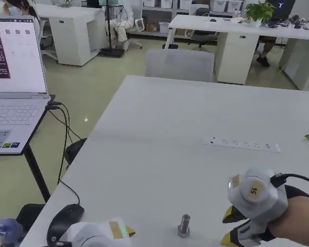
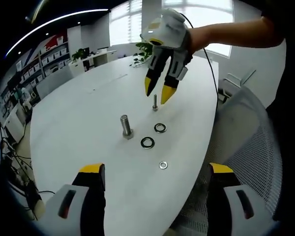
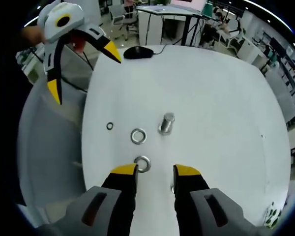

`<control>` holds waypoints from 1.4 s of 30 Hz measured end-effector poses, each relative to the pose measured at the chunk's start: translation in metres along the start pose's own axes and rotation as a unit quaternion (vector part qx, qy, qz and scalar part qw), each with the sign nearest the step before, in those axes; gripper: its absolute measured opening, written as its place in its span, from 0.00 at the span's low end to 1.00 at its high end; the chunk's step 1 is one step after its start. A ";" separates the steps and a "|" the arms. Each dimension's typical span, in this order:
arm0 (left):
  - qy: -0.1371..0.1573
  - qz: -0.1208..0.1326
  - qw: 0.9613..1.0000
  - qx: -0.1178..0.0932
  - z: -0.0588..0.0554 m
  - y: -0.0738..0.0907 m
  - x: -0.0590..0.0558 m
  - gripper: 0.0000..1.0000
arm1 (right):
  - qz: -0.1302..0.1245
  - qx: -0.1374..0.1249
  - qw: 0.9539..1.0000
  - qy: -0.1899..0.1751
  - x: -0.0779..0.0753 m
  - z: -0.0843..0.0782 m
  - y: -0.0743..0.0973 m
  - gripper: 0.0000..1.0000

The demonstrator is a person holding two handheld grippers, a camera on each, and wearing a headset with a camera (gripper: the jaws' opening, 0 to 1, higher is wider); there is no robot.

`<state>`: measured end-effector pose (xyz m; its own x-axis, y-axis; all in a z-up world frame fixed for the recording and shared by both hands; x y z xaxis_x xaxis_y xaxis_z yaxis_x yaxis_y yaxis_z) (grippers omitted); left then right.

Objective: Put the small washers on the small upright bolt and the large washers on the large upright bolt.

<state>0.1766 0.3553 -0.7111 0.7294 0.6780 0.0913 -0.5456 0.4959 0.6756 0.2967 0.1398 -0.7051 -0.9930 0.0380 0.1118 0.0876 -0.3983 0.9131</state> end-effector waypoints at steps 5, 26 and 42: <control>-0.005 -0.002 1.000 -0.003 0.002 0.000 0.002 0.85 | -0.006 0.008 1.000 0.015 0.008 0.007 -0.002 0.31; -0.002 0.000 1.000 -0.011 -0.007 -0.001 0.003 0.86 | 0.039 -0.011 0.998 0.044 0.049 0.029 -0.029 0.34; 0.001 0.000 1.000 -0.019 -0.013 -0.002 0.000 0.86 | 0.056 0.020 0.991 0.116 0.071 0.041 -0.078 0.32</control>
<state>0.1721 0.3611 -0.7219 0.7284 0.6793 0.0898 -0.5608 0.5156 0.6478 0.2226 0.2114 -0.7519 -0.9680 -0.2177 0.1249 0.1972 -0.3518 0.9151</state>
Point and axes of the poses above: the centre of the closed fingertips' face, and the gripper's own axes: y roughly backward along the fingers, x roughly to its left, z roughly out of its top, the point moved 9 cm from there along y, roughly backward along the fingers, and after that the axes turned 10 degrees about z, right-handed, at the moved point
